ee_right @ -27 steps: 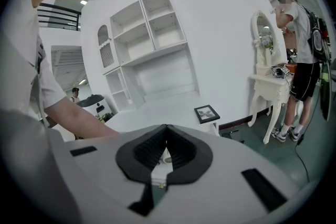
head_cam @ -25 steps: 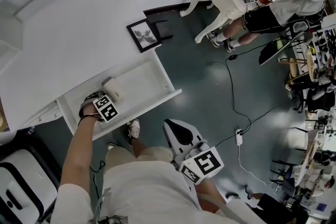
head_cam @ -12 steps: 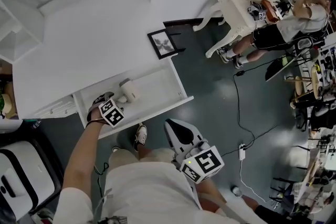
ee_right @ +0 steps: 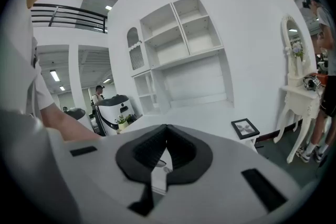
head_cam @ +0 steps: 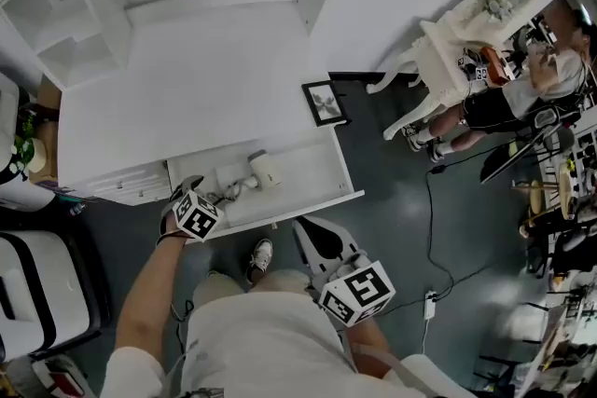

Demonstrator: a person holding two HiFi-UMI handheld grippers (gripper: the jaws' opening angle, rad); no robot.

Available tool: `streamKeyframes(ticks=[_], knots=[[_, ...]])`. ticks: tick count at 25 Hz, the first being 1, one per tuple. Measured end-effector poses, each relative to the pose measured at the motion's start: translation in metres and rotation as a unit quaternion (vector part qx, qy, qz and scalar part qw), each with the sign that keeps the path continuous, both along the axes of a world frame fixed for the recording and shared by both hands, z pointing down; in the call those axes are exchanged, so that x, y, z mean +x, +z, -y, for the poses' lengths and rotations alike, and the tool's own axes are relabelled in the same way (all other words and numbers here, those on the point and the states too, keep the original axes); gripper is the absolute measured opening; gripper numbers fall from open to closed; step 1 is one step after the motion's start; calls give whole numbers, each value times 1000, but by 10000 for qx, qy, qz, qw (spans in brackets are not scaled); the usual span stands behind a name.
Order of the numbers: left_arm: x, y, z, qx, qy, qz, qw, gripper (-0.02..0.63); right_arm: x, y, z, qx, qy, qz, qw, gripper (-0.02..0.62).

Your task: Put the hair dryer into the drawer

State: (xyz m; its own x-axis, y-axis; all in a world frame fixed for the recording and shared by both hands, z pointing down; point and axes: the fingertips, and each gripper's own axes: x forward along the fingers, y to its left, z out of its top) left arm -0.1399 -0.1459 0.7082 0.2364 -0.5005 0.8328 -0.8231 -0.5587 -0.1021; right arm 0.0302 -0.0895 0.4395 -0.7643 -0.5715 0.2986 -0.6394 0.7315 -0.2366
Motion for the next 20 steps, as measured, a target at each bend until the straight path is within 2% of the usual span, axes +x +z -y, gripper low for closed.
streamKeyframes(ticks=[3,8,12,15,17,20], knots=[[-22,-22,-9,273,-371,-93,9989,301,-12,-7,-7,87,-148,-3,9999,8],[-55,-63,-22,714,-1031,-445,9911,183,-29,-22,-13,300,-290,39,9991,8],[-74,-102,-26,1151,-1376,-569,9821,91,-39,-33,-10,523,-279,69,9982,8],[-80,-134,-34,1415,-1445,-672,9770,19,-43,-39,-5,615,-284,76,9977,8],[-87,-161,-38,1686,-1554,-714,9707,17,-44,-47,2,735,-268,73,9969,8],[-105,-206,-42,2307,-1789,-698,9539,17,-42,-57,12,881,-220,101,9958,8]])
